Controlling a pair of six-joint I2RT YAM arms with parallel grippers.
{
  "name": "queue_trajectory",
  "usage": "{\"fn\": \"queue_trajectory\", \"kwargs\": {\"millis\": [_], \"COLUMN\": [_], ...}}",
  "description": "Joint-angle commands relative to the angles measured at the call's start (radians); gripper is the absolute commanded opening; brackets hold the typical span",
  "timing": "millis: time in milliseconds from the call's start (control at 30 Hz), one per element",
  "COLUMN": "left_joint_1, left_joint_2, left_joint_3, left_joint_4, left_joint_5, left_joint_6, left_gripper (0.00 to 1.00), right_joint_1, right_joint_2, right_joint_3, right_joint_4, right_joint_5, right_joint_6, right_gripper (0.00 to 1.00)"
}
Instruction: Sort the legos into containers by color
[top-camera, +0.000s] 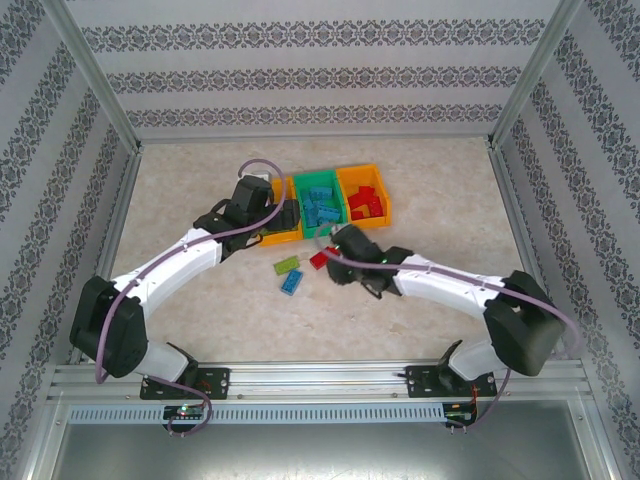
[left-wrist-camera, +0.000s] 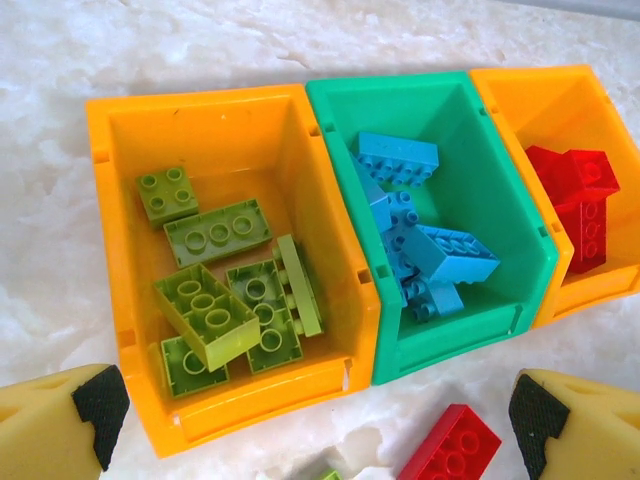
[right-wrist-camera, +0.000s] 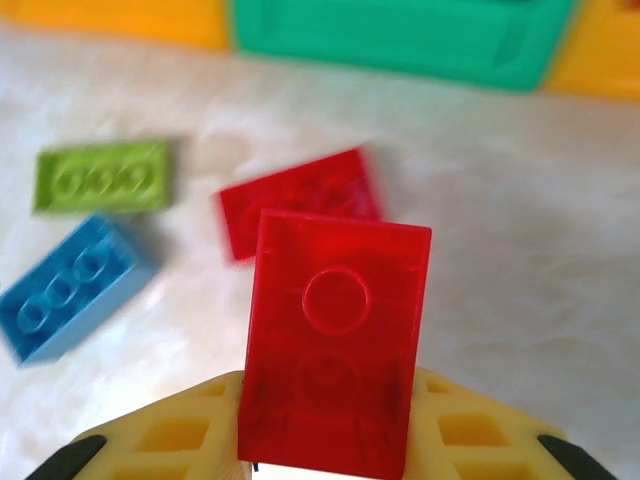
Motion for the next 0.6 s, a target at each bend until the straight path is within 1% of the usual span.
{"fn": "queue_trajectory", "kwargs": {"millis": [0,100,200,367,567], "left_joint_1": [0.014,0.013,0.012,0.001,-0.043], "left_joint_2": [-0.032,-0.061,-0.098,-0.165,-0.233], "left_joint_3": [-0.031,-0.062,-0.097,-0.165,-0.274], "left_joint_4": [-0.066,-0.079,-0.095,-0.138,-0.16], "left_joint_5": [0.016,0.031,0.038,0.071,0.095], "left_joint_6": [0.059,0.077,0.087,0.107,0.097], "left_gripper": [1.0,0.99,1.0,1.0,1.0], "right_joint_1": [-0.131,-0.246,-0.317,-0.38,-0.423], "right_joint_2": [-0.022,0.024,0.112,0.255,0.378], "right_joint_3": [0.037,0.114,0.207,0.323,0.441], "right_joint_4": [-0.027,-0.059,-0.111,-0.162,-0.166], "right_joint_5": [-0.065,-0.133,-0.195,-0.255,-0.251], "right_joint_6": [-0.049,-0.06,-0.083,-0.095,-0.07], "right_gripper": [0.31,0.31,0.3,0.29,0.29]}}
